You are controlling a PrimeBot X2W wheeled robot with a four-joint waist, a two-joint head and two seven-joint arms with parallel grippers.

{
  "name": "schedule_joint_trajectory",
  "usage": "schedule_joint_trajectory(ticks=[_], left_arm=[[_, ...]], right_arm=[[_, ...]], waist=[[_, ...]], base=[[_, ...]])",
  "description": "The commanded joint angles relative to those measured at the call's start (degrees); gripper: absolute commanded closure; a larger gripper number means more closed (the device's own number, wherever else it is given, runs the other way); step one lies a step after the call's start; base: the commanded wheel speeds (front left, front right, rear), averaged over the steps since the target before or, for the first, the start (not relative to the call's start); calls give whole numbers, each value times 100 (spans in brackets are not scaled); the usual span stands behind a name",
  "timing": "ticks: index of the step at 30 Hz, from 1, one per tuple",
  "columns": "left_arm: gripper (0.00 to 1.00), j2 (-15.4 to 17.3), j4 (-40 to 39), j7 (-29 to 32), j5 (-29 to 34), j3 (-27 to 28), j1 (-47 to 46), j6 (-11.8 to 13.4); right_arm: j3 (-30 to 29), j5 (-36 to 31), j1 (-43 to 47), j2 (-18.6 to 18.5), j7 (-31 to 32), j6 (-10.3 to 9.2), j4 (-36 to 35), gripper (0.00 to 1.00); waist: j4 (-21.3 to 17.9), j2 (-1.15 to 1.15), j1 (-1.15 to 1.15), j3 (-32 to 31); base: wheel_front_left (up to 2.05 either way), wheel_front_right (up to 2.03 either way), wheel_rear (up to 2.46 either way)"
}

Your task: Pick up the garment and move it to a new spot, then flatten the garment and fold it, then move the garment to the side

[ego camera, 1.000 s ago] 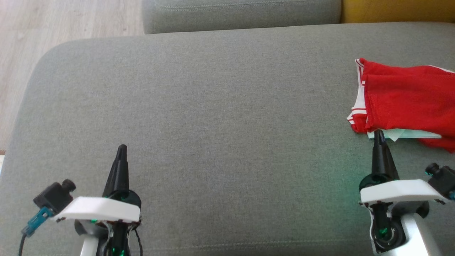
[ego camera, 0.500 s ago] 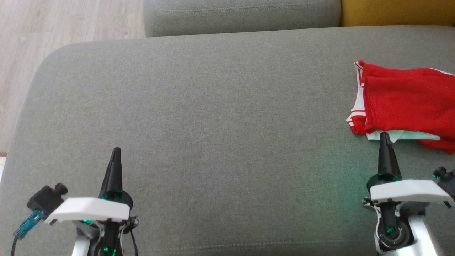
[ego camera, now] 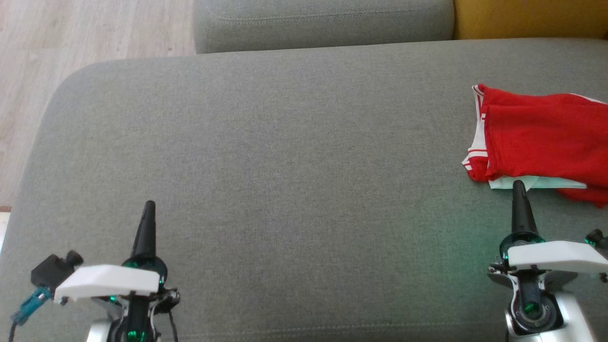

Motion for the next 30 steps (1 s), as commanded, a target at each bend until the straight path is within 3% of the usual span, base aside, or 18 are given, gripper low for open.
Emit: schedule_joint_trajectory(ticks=[1, 30], left_arm=[[100, 100, -145, 40, -147, 185, -329, -51], [100, 124, 103, 547, -1885, 558, -401, -103]], right_arm=[[28, 178, -141, -102, 36, 12, -193, 100], [-197, 2129, -92, -104, 537, 17, -197, 100]], waist=[[1, 0, 0, -7], [13, 0, 0, -157]], base=[[0, 0, 0], [0, 0, 0]])
